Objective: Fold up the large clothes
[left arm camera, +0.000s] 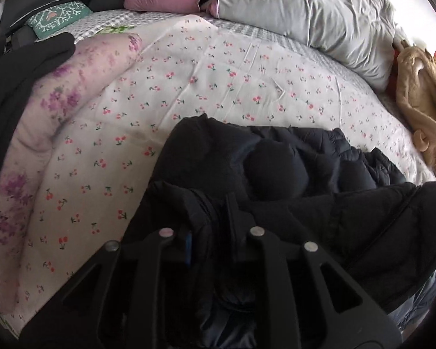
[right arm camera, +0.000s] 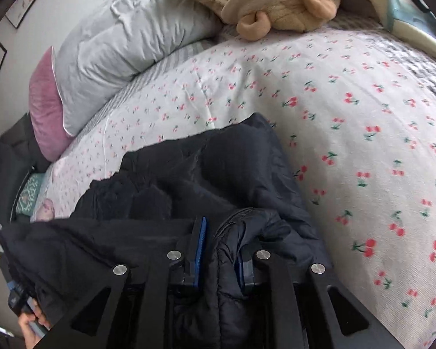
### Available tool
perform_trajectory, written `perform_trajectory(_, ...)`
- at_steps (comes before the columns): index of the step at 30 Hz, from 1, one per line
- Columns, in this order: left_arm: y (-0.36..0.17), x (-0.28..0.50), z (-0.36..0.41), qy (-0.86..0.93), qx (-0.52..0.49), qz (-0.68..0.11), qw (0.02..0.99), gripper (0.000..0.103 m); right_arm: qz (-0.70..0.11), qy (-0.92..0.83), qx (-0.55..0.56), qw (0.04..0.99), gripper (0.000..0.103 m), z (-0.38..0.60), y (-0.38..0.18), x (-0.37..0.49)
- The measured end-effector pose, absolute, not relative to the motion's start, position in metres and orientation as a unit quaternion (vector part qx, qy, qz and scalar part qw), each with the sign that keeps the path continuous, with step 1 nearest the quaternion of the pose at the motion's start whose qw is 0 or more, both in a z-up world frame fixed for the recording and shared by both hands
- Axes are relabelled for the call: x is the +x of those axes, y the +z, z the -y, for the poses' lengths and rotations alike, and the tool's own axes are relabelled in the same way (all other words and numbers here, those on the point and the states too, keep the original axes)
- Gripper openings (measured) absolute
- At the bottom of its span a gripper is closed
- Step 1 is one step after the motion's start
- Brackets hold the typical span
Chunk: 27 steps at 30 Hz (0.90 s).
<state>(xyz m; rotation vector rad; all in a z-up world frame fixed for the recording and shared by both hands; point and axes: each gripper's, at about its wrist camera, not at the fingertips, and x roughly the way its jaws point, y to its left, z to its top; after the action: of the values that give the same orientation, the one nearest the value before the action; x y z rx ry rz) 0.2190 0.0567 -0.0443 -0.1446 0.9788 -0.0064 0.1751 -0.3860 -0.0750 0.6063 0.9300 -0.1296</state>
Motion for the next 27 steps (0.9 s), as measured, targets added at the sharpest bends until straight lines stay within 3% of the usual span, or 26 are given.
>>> perform_trajectory(2,-0.033,0.215,-0.057,-0.022,-0.075,-0.472,0.878,0.043,-0.445,-0.055,0.289,0.846,0.028,0.385,-0.072,0.173)
perform_trajectory(4,-0.018,0.205,-0.061,-0.05,-0.091,-0.46,0.882,0.077,-0.446,-0.037,0.283,0.849,0.052,0.383,-0.061,0.17)
perform_trajectory(5,-0.012,0.2,-0.063,-0.06,-0.097,-0.452,0.885,0.082,-0.441,-0.024,0.283,0.851,0.072,0.38,-0.056,0.168)
perform_trajectory(6,-0.005,0.193,-0.065,-0.068,-0.098,-0.441,0.889,0.085,-0.432,-0.009,0.284,0.856,0.079,0.379,-0.049,0.163)
perform_trajectory(10,0.013,0.166,-0.074,-0.102,-0.062,-0.428,0.896,0.085,-0.432,-0.01,0.248,0.867,0.083,0.368,-0.02,0.141)
perform_trajectory(15,0.015,0.133,-0.084,-0.16,0.013,-0.428,0.89,0.085,-0.412,0.008,0.117,0.904,0.087,0.342,0.001,0.097)
perform_trajectory(23,-0.022,0.105,-0.056,-0.244,0.121,-0.481,0.833,0.085,-0.522,0.06,-0.01,0.851,0.087,0.301,-0.052,0.08)
perform_trajectory(27,-0.026,0.112,-0.028,-0.263,0.145,-0.482,0.823,0.086,-0.533,0.063,-0.043,0.843,0.087,0.28,-0.064,0.088)
